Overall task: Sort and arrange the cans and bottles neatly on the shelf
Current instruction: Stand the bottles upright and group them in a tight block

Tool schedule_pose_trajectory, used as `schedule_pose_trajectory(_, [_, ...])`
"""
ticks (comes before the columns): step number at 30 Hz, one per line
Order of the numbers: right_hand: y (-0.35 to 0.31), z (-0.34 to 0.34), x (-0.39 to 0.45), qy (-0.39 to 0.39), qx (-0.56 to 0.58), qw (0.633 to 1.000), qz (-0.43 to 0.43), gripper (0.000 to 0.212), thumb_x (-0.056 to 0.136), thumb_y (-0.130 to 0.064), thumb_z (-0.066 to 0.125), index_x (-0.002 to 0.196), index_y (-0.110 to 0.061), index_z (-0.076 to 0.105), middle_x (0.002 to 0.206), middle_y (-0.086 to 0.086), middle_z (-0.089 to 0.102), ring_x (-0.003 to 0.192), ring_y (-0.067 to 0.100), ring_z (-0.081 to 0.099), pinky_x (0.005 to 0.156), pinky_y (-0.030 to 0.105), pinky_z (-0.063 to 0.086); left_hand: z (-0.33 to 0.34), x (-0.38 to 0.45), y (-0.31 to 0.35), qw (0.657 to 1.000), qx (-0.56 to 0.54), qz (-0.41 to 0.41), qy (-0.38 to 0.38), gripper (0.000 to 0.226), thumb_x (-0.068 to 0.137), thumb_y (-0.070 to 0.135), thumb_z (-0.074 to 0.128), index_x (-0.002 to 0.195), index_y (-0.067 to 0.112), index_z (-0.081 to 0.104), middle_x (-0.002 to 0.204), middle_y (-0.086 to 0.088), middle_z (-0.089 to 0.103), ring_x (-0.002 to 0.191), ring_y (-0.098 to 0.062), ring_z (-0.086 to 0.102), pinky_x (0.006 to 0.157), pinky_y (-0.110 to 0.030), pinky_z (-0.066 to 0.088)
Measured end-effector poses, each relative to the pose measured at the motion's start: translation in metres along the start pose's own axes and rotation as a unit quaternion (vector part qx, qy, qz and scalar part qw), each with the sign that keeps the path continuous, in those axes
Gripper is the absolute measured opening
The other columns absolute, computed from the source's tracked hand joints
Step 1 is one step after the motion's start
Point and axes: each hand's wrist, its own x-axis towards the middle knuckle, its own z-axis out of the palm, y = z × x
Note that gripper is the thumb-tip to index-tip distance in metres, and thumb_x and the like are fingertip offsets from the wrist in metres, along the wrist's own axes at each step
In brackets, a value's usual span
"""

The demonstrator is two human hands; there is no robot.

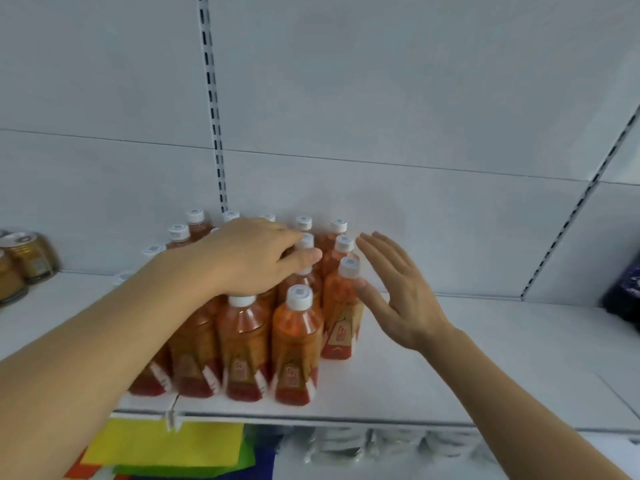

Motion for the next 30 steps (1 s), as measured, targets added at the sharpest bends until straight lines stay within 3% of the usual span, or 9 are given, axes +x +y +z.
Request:
schedule_pose_trajectory(3, [-0.056, 0.0, -0.001, 0.008, -0.021, 0.998, -0.064, 0.074, 0.105, -0.064, 0.047, 0.161, -0.016, 0.044, 0.167, 0.001, 0.043, 0.159, 0.019, 0.03, 0.13, 0.039, 0.026, 0.0, -0.036, -0.026, 1.0, 0.01, 0.01, -0.004, 0.109, 0.077, 0.1, 0.0, 0.136, 0.03, 0.06, 0.132, 0.01, 0.064, 0.126, -0.019, 0.057, 0.103, -0.045, 0.047])
schedule_pose_trajectory(5, [-0.087, 0.004, 0.0, -0.05, -0.081, 0.992, -0.086, 0.09, 0.097, -0.075, 0.053, 0.166, -0.021, 0.034, 0.171, 0.0, 0.034, 0.161, 0.02, 0.024, 0.131, 0.039, 0.021, 0.002, -0.057, -0.044, 1.0, 0.013, 0.012, -0.005, 0.114, 0.07, 0.107, 0.01, 0.144, 0.033, 0.054, 0.139, 0.012, 0.06, 0.13, -0.017, 0.055, 0.106, -0.043, 0.047])
schedule_pose_trajectory(8, [-0.112, 0.014, 0.003, -0.178, -0.2, 0.962, -0.051, 0.117, 0.081, -0.087, 0.057, 0.171, -0.028, 0.008, 0.178, 0.0, 0.014, 0.165, 0.023, 0.006, 0.132, 0.05, 0.016, 0.011, -0.077, -0.058, 0.996, 0.074, 0.02, -0.052, 0.131, 0.059, 0.11, 0.031, 0.166, 0.034, 0.02, 0.171, 0.008, 0.027, 0.154, -0.021, 0.031, 0.124, -0.045, 0.031])
schedule_pose_trajectory(11, [-0.122, 0.022, 0.005, -0.212, -0.261, 0.941, -0.039, 0.13, 0.074, -0.083, 0.071, 0.17, -0.026, 0.004, 0.177, 0.002, 0.014, 0.165, 0.027, 0.006, 0.132, 0.052, 0.016, 0.03, -0.083, -0.056, 0.993, 0.102, 0.058, -0.032, 0.133, 0.064, 0.104, 0.044, 0.168, 0.032, 0.004, 0.177, 0.004, 0.007, 0.161, -0.022, 0.011, 0.129, -0.047, 0.013])
schedule_pose_trajectory(14, [-0.126, 0.028, 0.005, -0.195, -0.298, 0.934, -0.032, 0.131, 0.074, -0.076, 0.079, 0.17, -0.021, 0.009, 0.176, 0.004, 0.019, 0.164, 0.028, 0.011, 0.132, 0.05, 0.017, 0.045, -0.083, -0.051, 0.991, 0.109, 0.076, 0.022, 0.126, 0.072, 0.095, 0.054, 0.167, 0.027, 0.007, 0.176, 0.0, 0.012, 0.16, -0.025, 0.014, 0.13, -0.051, 0.015])
schedule_pose_trajectory(19, [-0.125, 0.031, 0.005, -0.188, -0.308, 0.932, -0.022, 0.126, 0.077, -0.074, 0.077, 0.17, -0.016, 0.015, 0.177, 0.005, 0.018, 0.165, 0.026, 0.009, 0.133, 0.048, 0.015, 0.056, -0.086, -0.042, 0.984, 0.122, 0.083, 0.098, 0.104, 0.081, 0.08, 0.065, 0.16, 0.02, 0.031, 0.164, -0.003, 0.037, 0.149, -0.025, 0.038, 0.121, -0.045, 0.033])
schedule_pose_trajectory(30, [-0.124, 0.028, 0.007, -0.204, -0.303, 0.929, -0.059, 0.123, 0.078, -0.07, 0.08, 0.169, -0.015, 0.019, 0.176, 0.006, 0.025, 0.165, 0.025, 0.011, 0.129, 0.038, 0.003, 0.056, -0.088, -0.038, 0.976, 0.17, 0.08, 0.109, 0.104, 0.083, 0.079, 0.063, 0.158, 0.012, 0.037, 0.161, -0.005, 0.046, 0.147, -0.026, 0.042, 0.119, -0.048, 0.034])
